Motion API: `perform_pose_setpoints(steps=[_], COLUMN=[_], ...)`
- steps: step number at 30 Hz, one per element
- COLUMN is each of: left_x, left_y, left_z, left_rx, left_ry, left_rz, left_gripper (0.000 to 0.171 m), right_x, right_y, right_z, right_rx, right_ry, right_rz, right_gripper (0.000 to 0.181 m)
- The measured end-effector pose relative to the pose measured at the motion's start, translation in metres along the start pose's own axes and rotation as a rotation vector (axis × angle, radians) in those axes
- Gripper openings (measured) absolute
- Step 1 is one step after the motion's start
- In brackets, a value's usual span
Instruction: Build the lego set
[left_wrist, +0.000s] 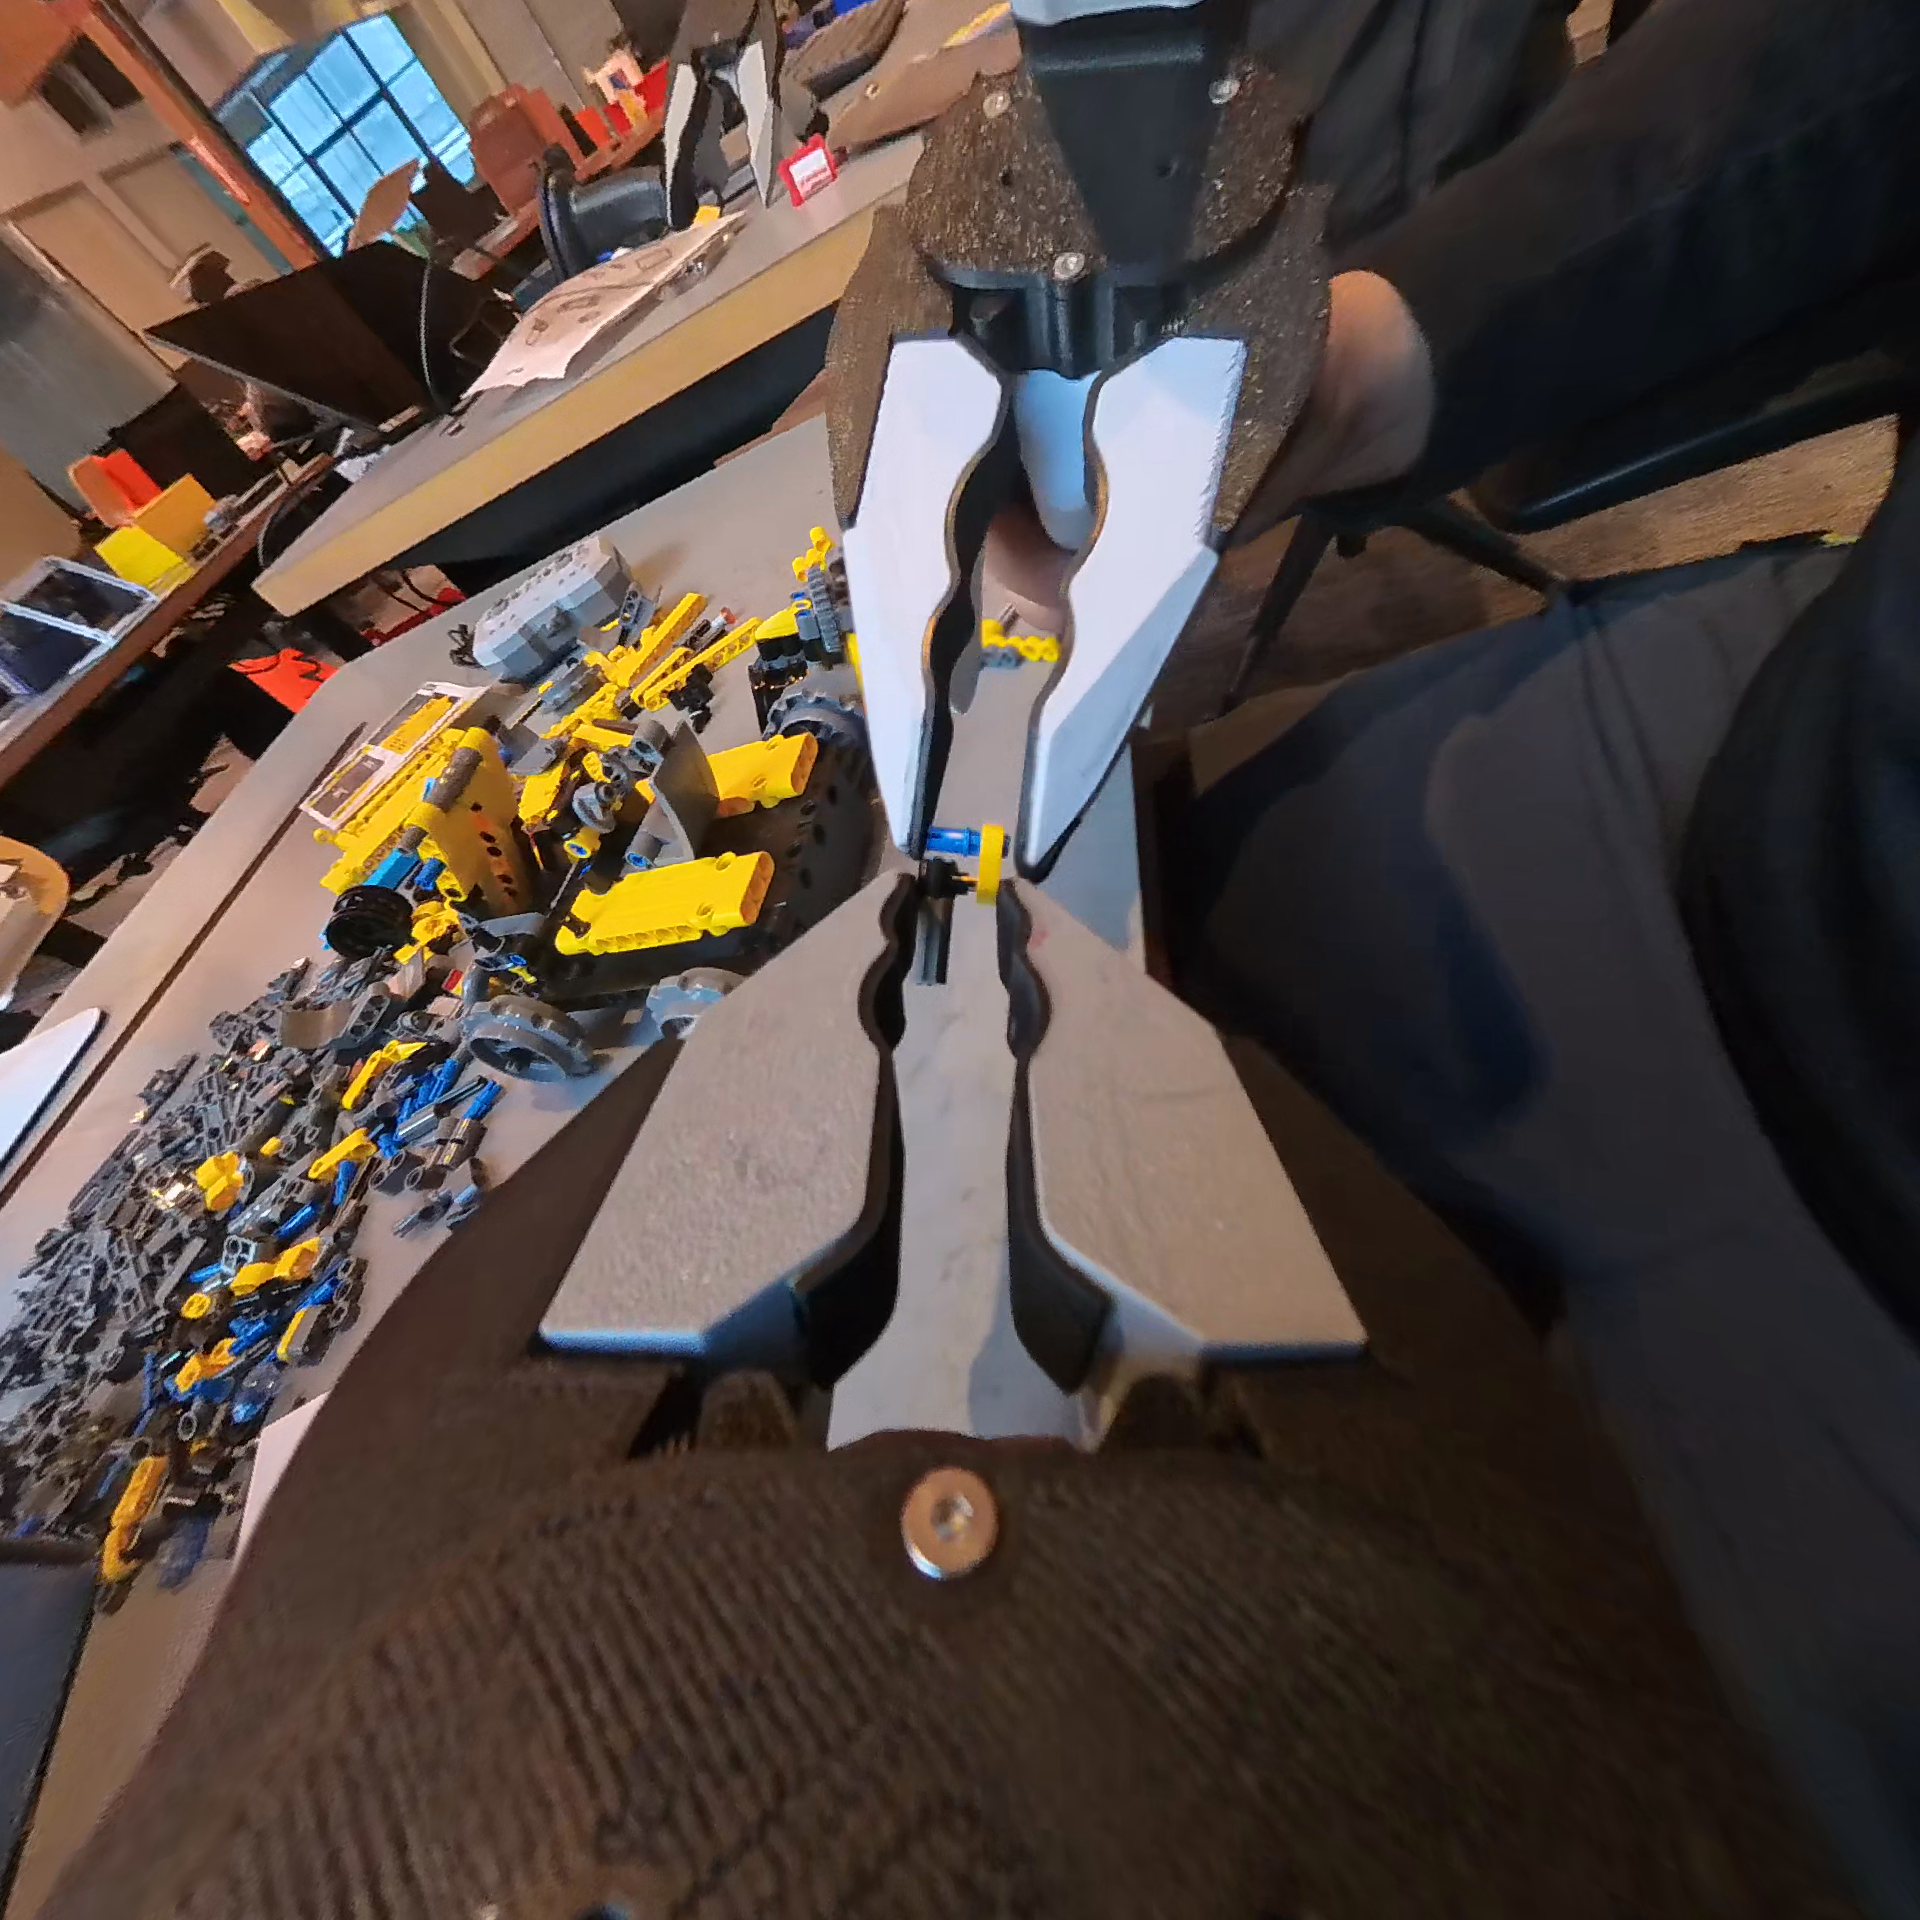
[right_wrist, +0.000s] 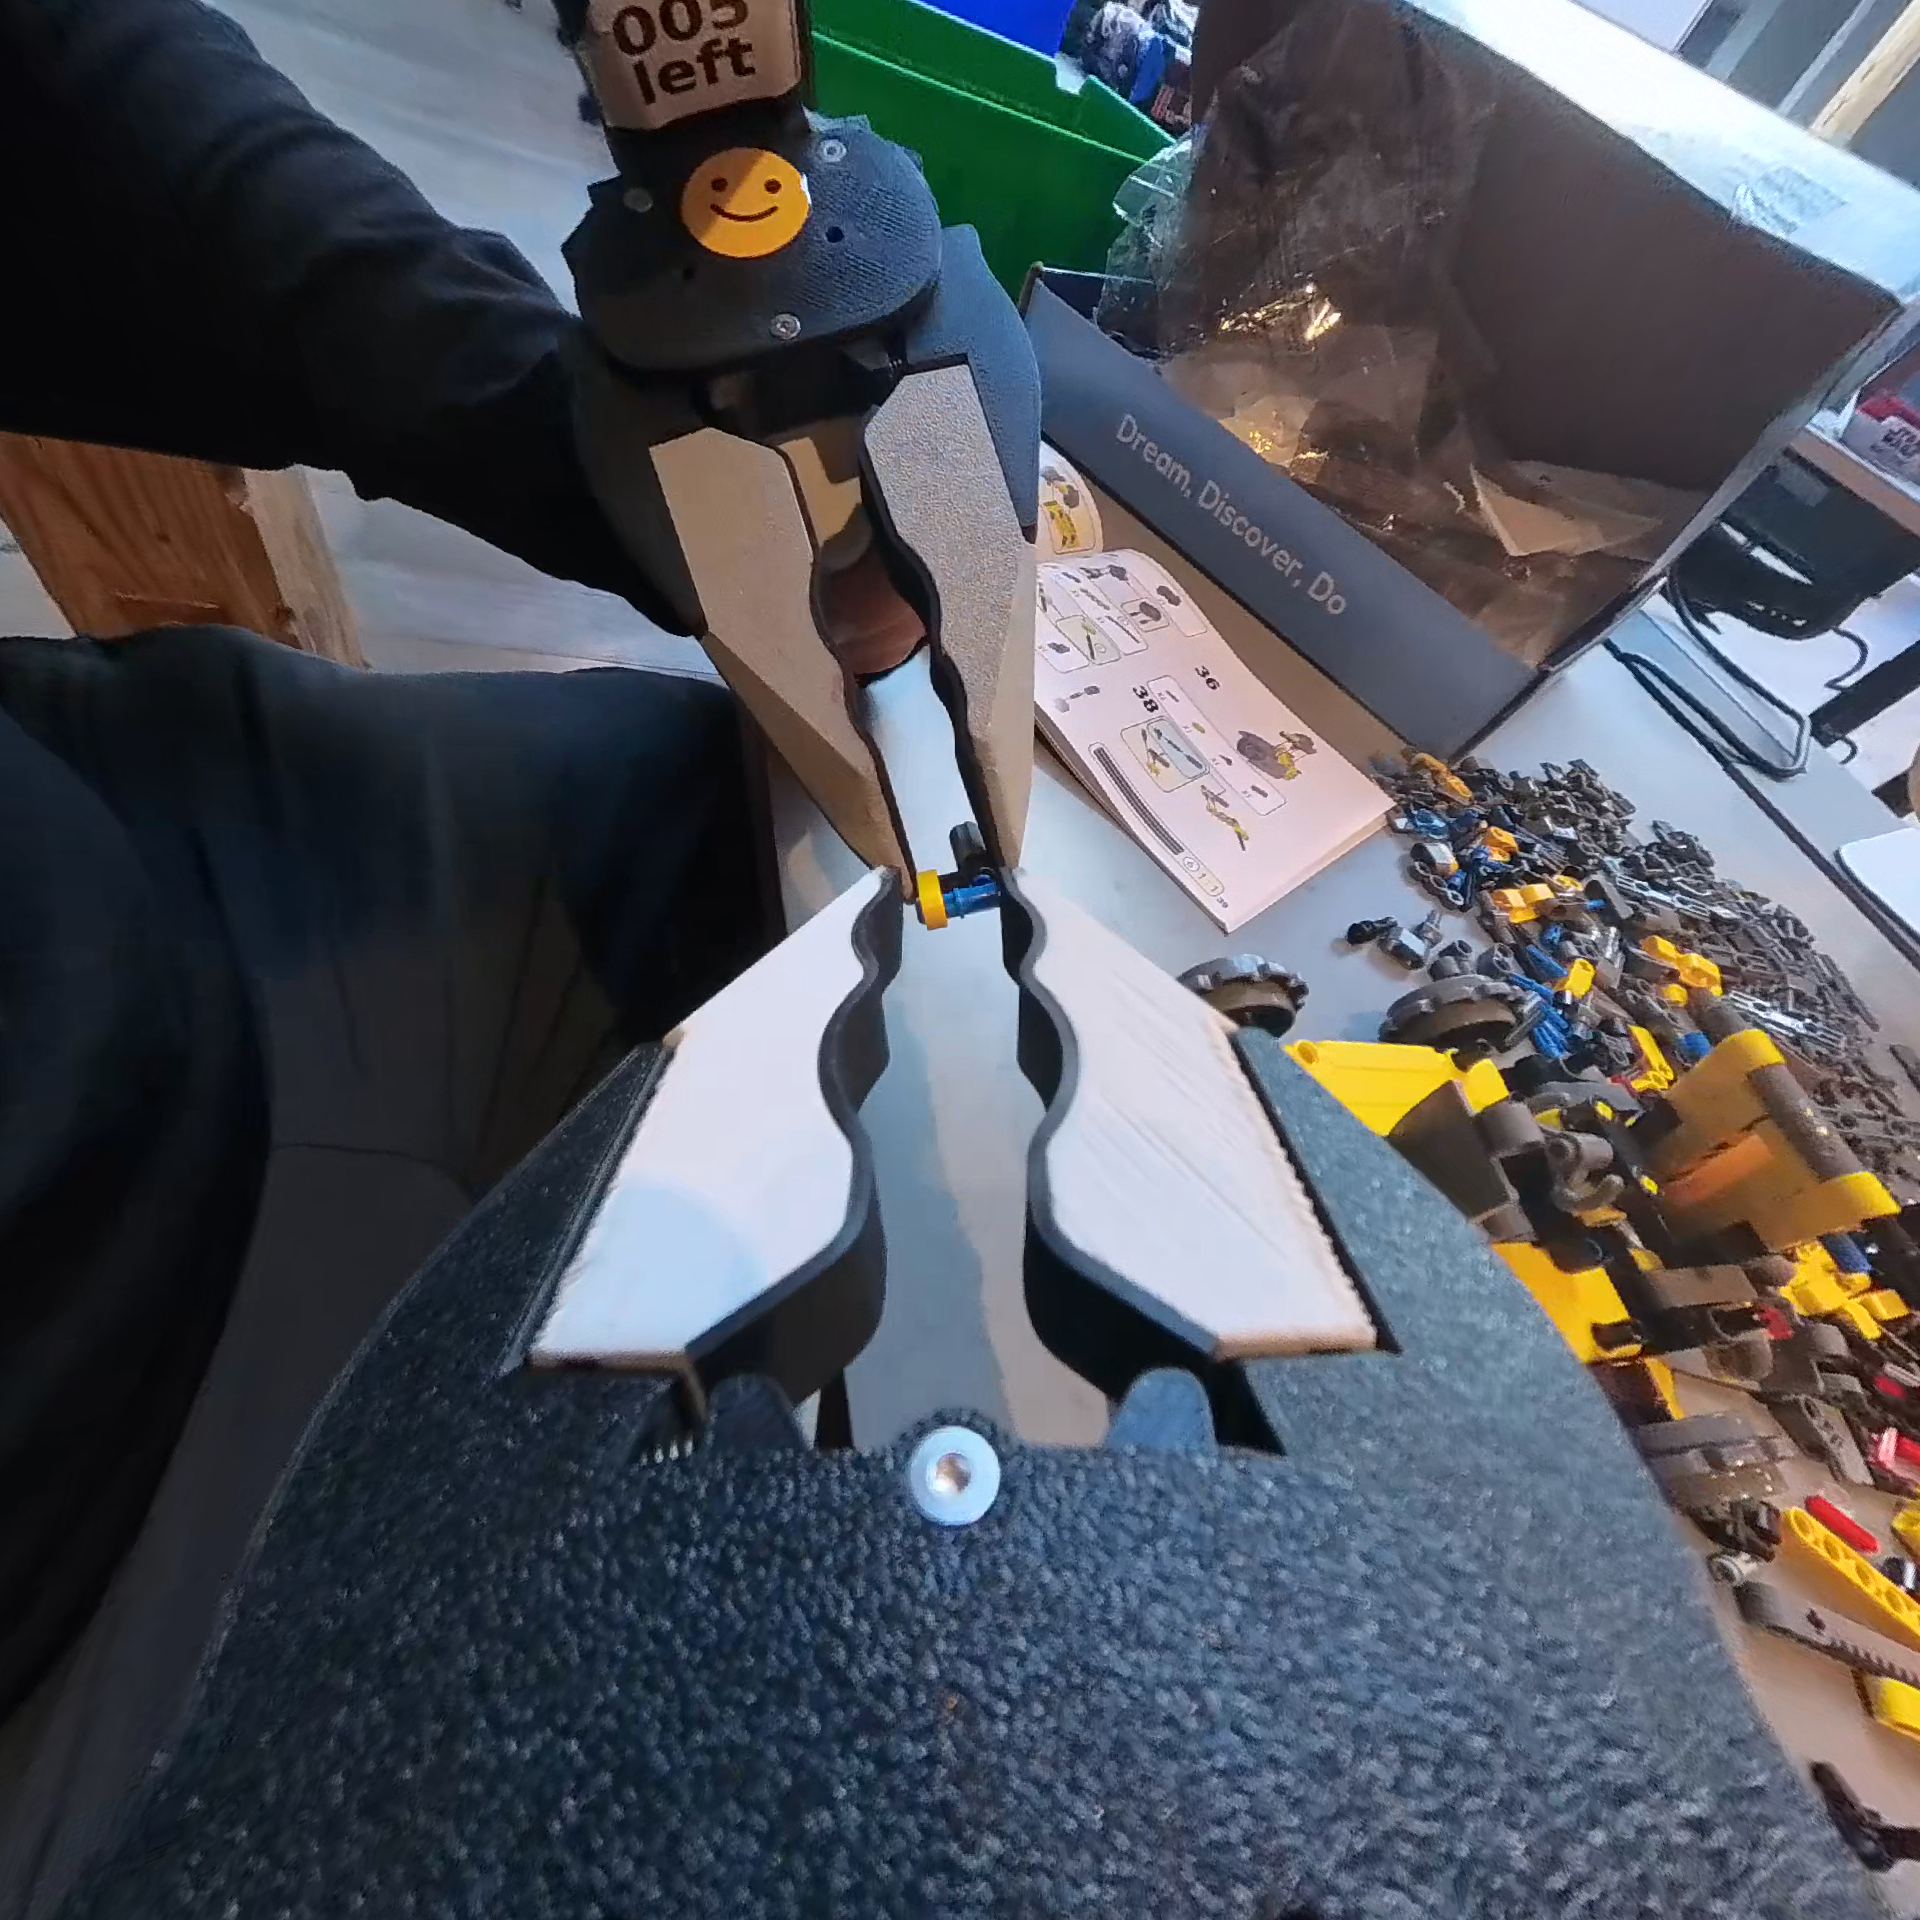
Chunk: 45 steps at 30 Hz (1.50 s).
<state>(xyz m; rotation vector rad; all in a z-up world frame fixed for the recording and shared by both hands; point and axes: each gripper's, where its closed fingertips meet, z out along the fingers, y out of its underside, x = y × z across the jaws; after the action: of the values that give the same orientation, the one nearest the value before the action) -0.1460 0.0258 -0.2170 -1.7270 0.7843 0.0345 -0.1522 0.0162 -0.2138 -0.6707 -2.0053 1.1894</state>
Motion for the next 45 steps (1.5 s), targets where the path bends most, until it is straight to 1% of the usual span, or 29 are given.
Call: perform_pose_setpoints(steps=[3,7,11,16,23,28,37,45], left_x=[-0.002,-0.008,-0.008,-0.011,-0.011,-0.009,-0.003,-0.002], left_y=[0.001,0.005,0.006,0.005,0.005,0.0,0.004,0.008], left_z=[0.0,0.001,0.002,0.0,0.0,-0.003,0.001,0.004], left_rx=[0.002,-0.021,-0.027,-0.015,-0.016,0.02,-0.012,-0.044], left_ry=[-0.008,-0.04,-0.055,-0.052,-0.059,-0.042,-0.008,-0.009], left_rz=[-0.003,0.001,0.021,-0.009,-0.001,-0.006,0.01,0.02], left_gripper=[0.014,0.014,0.014,0.014,0.014,0.014,0.014,0.014], right_x=[0.002,0.004,0.007,0.011,0.013,0.011,0.006,0.006], right_y=[0.0,0.003,0.003,0.002,-0.003,-0.004,-0.001,0.005], right_z=[0.001,0.004,0.004,0.004,-0.001,-0.005,-0.006,-0.001], right_rx=[0.005,-0.009,-0.004,0.01,0.052,0.064,0.048,0.0], right_ry=[-0.001,0.001,-0.004,-0.009,-0.002,-0.018,-0.068,-0.054], right_rz=[0.012,0.014,0.038,0.07,0.08,0.076,0.078,0.069], right_gripper=[0.018,0.026,0.019,0.017,0.015,0.014,0.014,0.013])
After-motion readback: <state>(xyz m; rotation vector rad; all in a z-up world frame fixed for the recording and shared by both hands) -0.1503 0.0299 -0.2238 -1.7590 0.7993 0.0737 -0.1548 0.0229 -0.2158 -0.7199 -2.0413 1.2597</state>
